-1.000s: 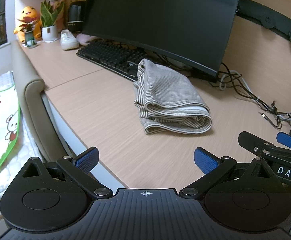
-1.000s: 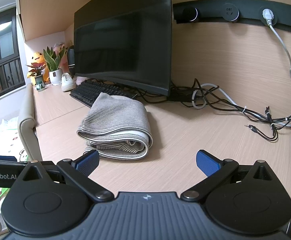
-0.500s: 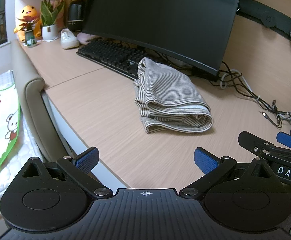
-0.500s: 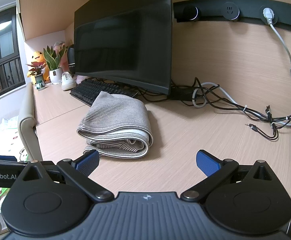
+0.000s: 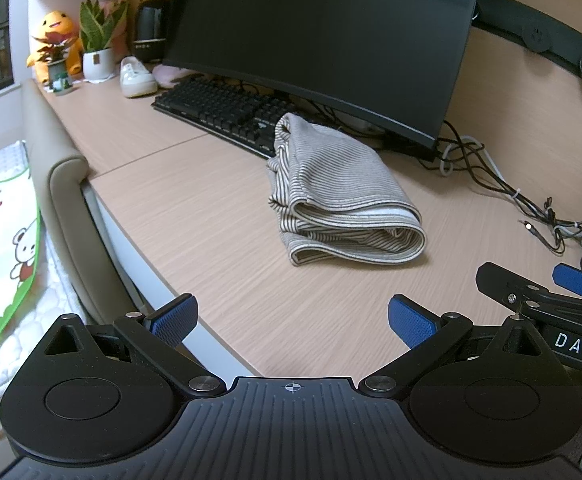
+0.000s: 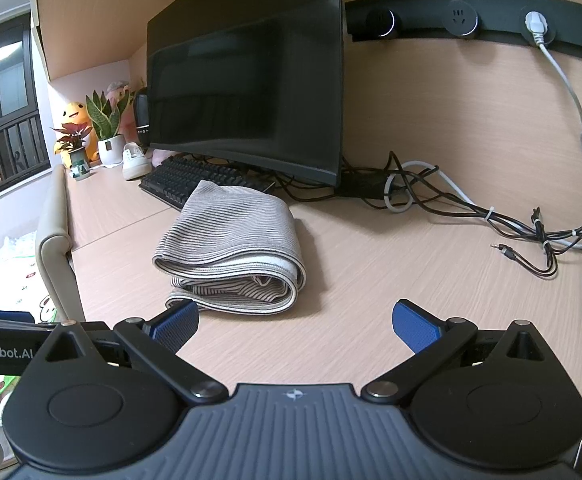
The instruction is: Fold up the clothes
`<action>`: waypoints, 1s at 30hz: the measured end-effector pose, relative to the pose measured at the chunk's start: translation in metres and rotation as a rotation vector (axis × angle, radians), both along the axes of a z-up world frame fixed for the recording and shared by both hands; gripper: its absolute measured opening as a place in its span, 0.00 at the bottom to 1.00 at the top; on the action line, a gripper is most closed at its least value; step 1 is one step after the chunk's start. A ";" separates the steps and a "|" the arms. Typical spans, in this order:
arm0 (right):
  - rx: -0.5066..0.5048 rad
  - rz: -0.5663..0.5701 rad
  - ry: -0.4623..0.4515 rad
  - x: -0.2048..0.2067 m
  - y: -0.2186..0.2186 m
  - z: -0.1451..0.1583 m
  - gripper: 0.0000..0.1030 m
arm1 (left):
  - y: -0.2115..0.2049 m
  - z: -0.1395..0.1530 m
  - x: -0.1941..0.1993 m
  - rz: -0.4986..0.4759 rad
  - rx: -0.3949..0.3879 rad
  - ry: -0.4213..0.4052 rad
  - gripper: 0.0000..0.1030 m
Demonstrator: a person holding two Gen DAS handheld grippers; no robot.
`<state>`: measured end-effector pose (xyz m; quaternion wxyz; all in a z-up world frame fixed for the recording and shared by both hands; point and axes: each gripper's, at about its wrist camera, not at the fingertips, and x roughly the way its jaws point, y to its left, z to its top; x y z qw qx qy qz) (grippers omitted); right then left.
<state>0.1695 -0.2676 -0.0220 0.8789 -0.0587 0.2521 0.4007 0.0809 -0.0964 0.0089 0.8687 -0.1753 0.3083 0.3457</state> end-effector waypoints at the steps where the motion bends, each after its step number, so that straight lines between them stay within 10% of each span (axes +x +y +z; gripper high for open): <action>1: 0.000 0.000 0.000 0.000 0.000 0.000 1.00 | 0.000 0.000 0.000 -0.001 0.000 0.000 1.00; 30: -0.009 -0.002 -0.007 0.000 0.002 0.000 1.00 | -0.002 -0.001 0.000 -0.009 0.000 -0.015 1.00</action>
